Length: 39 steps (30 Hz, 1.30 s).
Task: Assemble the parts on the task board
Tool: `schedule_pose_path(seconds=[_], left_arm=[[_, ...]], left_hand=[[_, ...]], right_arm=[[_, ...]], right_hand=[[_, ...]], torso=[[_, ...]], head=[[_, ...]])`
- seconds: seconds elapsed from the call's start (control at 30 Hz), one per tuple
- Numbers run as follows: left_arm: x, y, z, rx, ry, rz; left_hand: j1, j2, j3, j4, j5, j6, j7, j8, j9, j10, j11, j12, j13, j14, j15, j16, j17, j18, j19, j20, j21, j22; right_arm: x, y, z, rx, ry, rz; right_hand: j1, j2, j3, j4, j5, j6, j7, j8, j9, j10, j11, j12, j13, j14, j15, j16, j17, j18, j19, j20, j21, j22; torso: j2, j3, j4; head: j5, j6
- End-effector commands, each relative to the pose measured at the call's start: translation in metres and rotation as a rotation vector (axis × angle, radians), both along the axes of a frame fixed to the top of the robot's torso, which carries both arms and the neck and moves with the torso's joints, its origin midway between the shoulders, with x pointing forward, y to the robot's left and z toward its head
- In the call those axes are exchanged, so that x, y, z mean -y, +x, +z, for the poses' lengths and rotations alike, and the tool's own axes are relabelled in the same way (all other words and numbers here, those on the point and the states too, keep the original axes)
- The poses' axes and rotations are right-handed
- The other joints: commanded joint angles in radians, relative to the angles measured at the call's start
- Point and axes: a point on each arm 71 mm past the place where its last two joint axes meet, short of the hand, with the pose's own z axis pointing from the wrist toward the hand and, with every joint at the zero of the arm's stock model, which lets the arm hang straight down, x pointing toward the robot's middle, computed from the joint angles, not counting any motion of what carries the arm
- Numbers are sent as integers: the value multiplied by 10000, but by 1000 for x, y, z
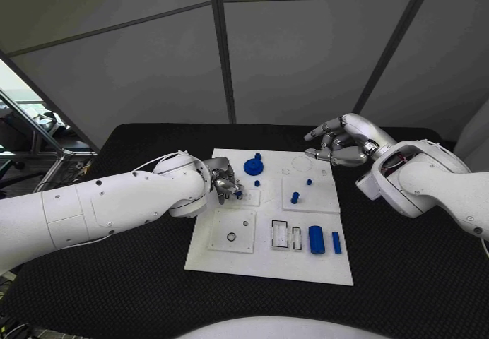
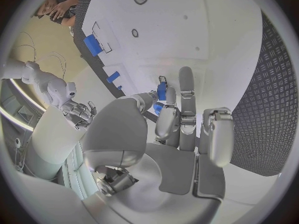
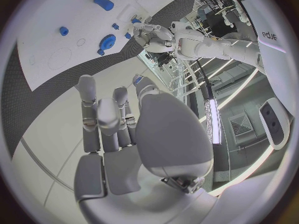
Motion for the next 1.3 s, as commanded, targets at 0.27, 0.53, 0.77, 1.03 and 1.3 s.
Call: schedule_pose_path(seconds=[0.27,0.53,0.77,1.03,1.3], left_arm=[[1,0,-2,-261,396,-172],[1,0,-3,-448,542,-282],[2,-1,-4,-536,589,-401],[3,-1,-4,-555,588,-458],[3,-1,-4,-617,634,-498]], left_hand=[[-136,-10,989,-1005,1,9,-58,22,20,62,-1,22,-1,14,-1,-40,14,-394,760,-73,-49,2090],[-158,-30,957,-1016,-8,9,-61,18,22,62,-1,19,-6,16,0,-41,16,-390,752,-72,-62,2074],[-162,-36,945,-1024,-11,10,-63,16,23,68,-2,27,3,16,1,-42,17,-389,750,-72,-64,2071],[-165,-40,937,-1027,-13,11,-64,15,23,62,-2,19,-7,17,2,-42,18,-388,747,-73,-68,2066],[-165,-40,937,-1027,-13,11,-64,15,23,62,-2,19,-7,17,2,-42,18,-388,747,-73,-68,2066]], right_arm=[[-2,0,1,127,-121,139],[-2,0,1,125,-130,127],[-2,0,1,123,-133,122],[-2,0,1,119,-133,132],[-3,0,1,108,-139,136]], right_hand=[[-115,29,-16,89,52,54,-37,66,1,94,-2,31,6,73,6,6,22,42,98,7,-29,16],[-111,30,-14,88,54,56,-38,68,1,96,-4,33,4,76,5,8,26,41,103,6,-27,19],[-111,30,-14,88,54,56,-38,68,1,96,-4,33,4,76,5,8,26,41,103,6,-27,19],[-90,26,-11,79,57,61,-45,77,2,93,-12,27,-13,81,-1,-15,11,42,114,3,-33,16],[-90,26,-11,79,57,61,-45,77,2,93,-12,27,-13,81,-1,-15,11,42,114,3,-33,16]], torso=[[-2,9,-1],[-7,7,2],[-8,7,1],[-7,11,-3],[-9,10,0]], head=[[-11,-46],[-18,-73],[-21,-80],[-17,-66],[-22,-60]])
